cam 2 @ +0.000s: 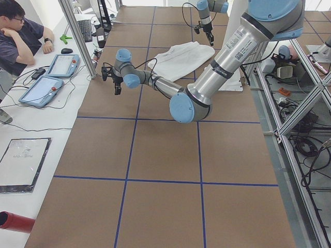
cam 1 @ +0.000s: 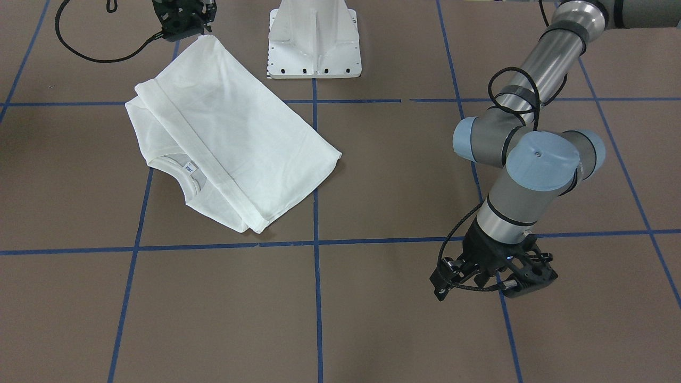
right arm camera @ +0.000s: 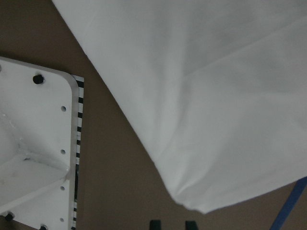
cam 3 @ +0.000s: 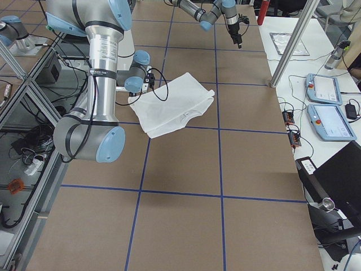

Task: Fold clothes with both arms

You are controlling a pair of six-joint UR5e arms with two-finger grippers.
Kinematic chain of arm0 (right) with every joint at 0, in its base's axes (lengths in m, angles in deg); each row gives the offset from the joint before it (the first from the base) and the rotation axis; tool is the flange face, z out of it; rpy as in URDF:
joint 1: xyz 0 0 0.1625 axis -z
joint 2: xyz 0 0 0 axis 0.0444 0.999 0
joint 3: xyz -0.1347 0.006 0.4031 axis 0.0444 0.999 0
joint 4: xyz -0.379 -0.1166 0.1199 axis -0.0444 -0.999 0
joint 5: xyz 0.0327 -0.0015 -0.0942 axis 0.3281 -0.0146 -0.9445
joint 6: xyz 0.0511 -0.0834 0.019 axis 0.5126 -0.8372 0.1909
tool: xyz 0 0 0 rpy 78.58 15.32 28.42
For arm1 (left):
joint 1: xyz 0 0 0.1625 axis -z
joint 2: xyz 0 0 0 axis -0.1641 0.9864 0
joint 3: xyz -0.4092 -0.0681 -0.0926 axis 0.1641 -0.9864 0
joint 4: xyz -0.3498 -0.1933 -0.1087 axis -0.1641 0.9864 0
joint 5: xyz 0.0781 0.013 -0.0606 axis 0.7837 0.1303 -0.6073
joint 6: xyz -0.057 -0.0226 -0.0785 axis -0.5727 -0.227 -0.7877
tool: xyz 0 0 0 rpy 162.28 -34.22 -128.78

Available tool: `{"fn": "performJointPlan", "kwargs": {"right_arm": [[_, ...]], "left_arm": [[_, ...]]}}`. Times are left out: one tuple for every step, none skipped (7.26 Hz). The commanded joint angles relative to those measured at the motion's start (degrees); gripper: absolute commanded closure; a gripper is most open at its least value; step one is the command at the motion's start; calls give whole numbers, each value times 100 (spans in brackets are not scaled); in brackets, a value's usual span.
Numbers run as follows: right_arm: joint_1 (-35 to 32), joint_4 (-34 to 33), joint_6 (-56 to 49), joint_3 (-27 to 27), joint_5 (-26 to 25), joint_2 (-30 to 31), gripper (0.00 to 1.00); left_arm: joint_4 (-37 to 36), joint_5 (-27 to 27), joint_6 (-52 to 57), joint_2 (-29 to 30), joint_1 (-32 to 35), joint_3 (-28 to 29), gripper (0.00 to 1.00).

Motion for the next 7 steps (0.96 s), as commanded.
{"fn": "performJointPlan", "kwargs": {"right_arm": [[-483,-6,18,129,-585,-552,0],[-668,38,18,139,-1077,-625,0],[-983,47,18,139,-1404,-843,0],[-1317,47,18,156,-1442,-880,0],[-1634,47,18,148,-1433,-1020,0],[-1863,47,18,157,-1425,-1091,0],[-1978,47,18,165,-1451,-1170,0]], "left_arm": [[38,-93,31,11,-23,-167,2],[-14,-128,-3,11,-241,-351,1],[-67,-198,-134,-7,-600,-605,1],[-137,-190,-849,-7,-1074,-825,1],[-173,-190,-1630,-59,-1505,-1236,1],[-321,-138,-2169,-260,-1927,-1702,1],[-670,-120,-2488,-401,-2183,-2115,1]]}}
